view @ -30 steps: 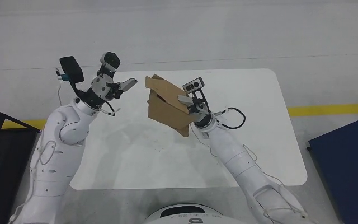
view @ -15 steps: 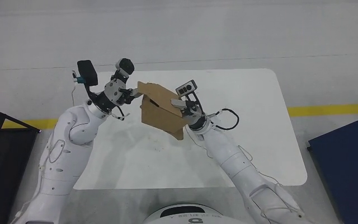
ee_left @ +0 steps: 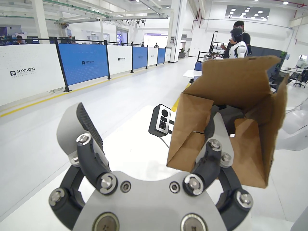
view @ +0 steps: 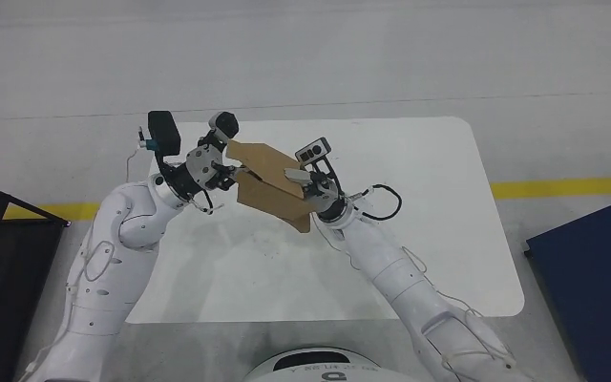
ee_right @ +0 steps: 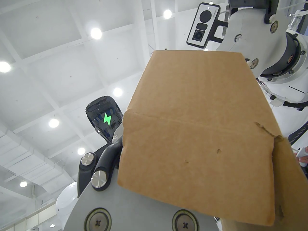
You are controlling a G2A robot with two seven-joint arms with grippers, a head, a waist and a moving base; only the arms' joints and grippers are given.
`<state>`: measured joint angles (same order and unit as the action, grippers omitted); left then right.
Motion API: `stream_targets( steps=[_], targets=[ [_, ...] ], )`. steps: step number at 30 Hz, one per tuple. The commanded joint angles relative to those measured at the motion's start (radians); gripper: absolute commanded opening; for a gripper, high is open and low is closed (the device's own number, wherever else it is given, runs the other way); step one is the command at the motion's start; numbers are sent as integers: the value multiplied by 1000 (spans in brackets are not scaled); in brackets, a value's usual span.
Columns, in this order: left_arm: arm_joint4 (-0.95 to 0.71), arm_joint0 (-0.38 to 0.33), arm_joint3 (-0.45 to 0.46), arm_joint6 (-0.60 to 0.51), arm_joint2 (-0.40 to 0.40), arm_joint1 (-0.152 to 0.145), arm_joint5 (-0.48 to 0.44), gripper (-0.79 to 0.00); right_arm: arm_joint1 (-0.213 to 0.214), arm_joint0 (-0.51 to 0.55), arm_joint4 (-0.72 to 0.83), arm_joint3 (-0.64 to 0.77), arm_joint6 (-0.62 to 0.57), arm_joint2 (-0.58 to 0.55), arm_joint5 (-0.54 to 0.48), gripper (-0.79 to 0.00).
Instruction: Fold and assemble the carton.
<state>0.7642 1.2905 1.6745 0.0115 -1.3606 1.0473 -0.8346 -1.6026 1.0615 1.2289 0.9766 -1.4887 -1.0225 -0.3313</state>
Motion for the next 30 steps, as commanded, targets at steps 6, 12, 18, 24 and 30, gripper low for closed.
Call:
stream_targets(
  steps=[6,12,18,24,30],
  targets=[
    [-102,12,-24,10,-31,-4,-63,0,-2,8,-2,-1,-5,-19,5,-785],
    [-129,36,-38,12,-108,-13,-78,0,-5,8,2,-16,-10,-34,10,-785],
    [-174,29,-10,-4,-120,-18,-178,0,-13,1,12,-39,-13,-38,13,-785],
    [-171,-12,24,-48,-55,-22,-178,0,-19,-1,13,-52,-17,-44,17,-785],
    [-105,-101,-45,-98,38,-9,-144,0,-23,2,10,-56,-23,-54,23,-785]
  ],
)
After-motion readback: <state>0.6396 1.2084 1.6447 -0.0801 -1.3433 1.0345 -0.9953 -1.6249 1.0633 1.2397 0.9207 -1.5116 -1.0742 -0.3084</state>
